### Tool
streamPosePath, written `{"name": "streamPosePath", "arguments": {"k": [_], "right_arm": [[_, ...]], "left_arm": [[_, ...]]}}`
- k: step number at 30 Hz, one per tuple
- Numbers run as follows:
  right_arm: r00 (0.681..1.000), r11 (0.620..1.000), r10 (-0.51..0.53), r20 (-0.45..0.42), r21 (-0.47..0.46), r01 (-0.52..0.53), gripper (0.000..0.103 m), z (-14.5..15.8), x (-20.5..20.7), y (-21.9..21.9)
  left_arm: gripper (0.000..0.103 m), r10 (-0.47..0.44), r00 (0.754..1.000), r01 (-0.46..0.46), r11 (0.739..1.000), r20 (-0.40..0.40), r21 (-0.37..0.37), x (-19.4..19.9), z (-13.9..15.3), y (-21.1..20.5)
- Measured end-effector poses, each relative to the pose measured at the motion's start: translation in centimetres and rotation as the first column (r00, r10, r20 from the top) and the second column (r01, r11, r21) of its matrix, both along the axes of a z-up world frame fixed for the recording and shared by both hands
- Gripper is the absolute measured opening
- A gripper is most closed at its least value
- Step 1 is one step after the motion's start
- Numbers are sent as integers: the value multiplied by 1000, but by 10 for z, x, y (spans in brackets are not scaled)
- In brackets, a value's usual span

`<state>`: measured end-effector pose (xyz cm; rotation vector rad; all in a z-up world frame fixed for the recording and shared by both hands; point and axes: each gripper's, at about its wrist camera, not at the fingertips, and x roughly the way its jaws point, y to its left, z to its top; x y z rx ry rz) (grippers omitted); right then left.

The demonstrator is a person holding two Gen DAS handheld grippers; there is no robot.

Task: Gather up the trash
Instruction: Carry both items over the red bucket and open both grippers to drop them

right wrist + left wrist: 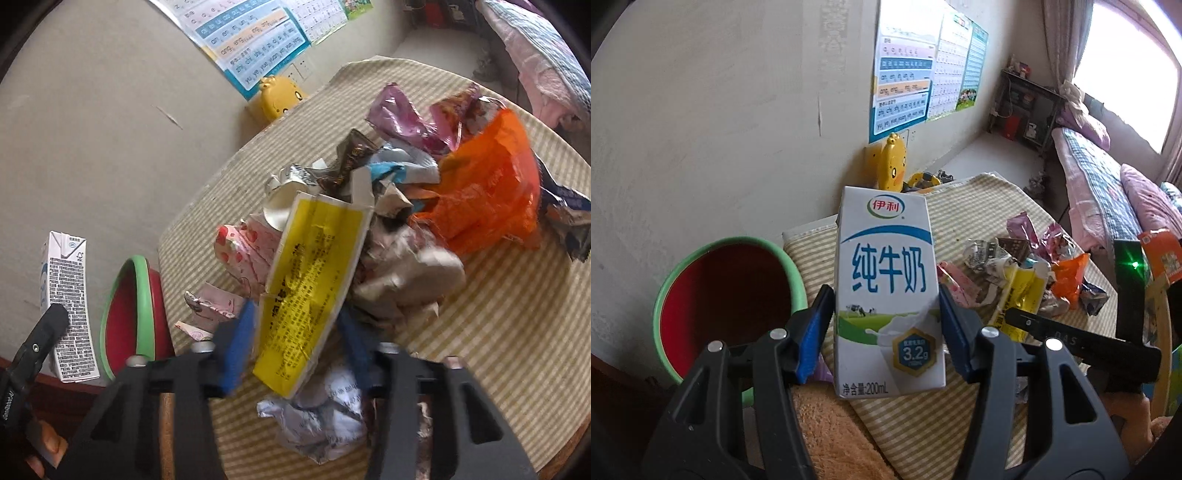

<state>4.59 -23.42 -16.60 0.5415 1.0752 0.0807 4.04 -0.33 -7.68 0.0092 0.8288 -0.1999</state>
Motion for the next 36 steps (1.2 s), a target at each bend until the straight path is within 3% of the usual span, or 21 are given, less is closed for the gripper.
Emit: {"name": "streamPosePath", "arguments": {"k": [4,5,12,17,24,30,36], "right_arm": [[999,1000,0,33,-18,1,18,11,-3,5],[999,1000,2,47,-28,-1,5,17,-5,7],[985,996,68,161,-68,-57,6,62,-18,35],[966,986,167,199,-48,-160,6,83,-3,76],[933,946,305,193,48,-319,6,80,30,147],[889,900,413,198,57,-431,6,72,56,209],[862,878,469,193,6,-479,6,64,68,247]], "left_arm": [[54,26,1000,-26,1000,10,-14,0,1,14],[54,35,999,-35,999,12,-17,1,2,18],[54,119,993,-118,993,26,-31,8,3,56],[54,211,977,-211,978,26,7,12,-4,94],[54,341,940,-340,939,-26,54,14,-25,154],[54,406,910,-404,914,-87,45,16,-41,188],[54,417,903,-415,909,-104,37,16,-48,199]]}}
